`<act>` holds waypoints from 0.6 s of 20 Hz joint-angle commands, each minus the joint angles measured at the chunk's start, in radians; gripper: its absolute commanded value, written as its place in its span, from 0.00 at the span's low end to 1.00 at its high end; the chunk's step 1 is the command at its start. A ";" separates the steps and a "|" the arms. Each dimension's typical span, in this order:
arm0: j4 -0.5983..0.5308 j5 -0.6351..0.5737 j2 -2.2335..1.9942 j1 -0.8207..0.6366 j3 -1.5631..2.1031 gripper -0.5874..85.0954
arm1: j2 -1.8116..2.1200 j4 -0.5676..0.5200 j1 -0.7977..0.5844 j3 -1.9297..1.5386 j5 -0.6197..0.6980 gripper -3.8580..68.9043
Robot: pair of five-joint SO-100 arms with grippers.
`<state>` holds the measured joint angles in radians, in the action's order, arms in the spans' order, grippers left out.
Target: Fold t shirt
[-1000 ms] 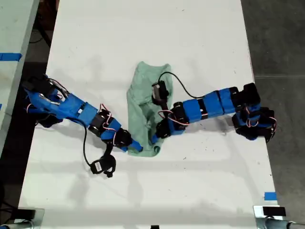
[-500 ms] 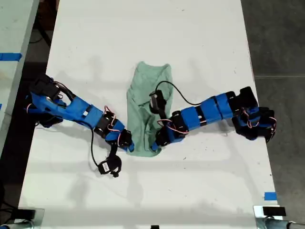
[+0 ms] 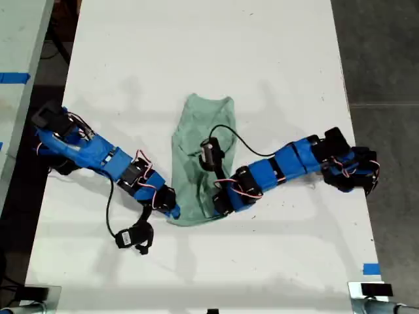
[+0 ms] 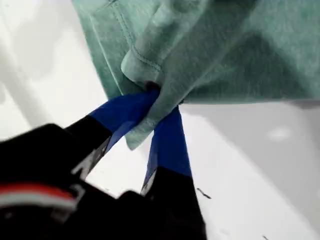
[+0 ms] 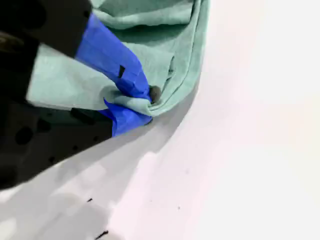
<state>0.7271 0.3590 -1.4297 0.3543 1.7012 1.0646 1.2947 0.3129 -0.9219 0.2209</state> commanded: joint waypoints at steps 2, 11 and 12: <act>0.092 -0.051 -0.150 0.064 -0.225 0.00 | 0.100 0.084 0.029 0.195 0.038 0.06; 0.492 -0.242 -0.607 -0.468 0.112 0.00 | 0.388 0.350 -0.393 0.150 0.402 0.06; 0.508 -0.284 -0.644 -0.561 0.175 0.00 | 0.390 0.373 -0.451 0.155 0.445 0.06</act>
<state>1.1950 0.1381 -1.9620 -0.0368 1.8086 1.3637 1.6337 -0.0383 -0.8130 0.5829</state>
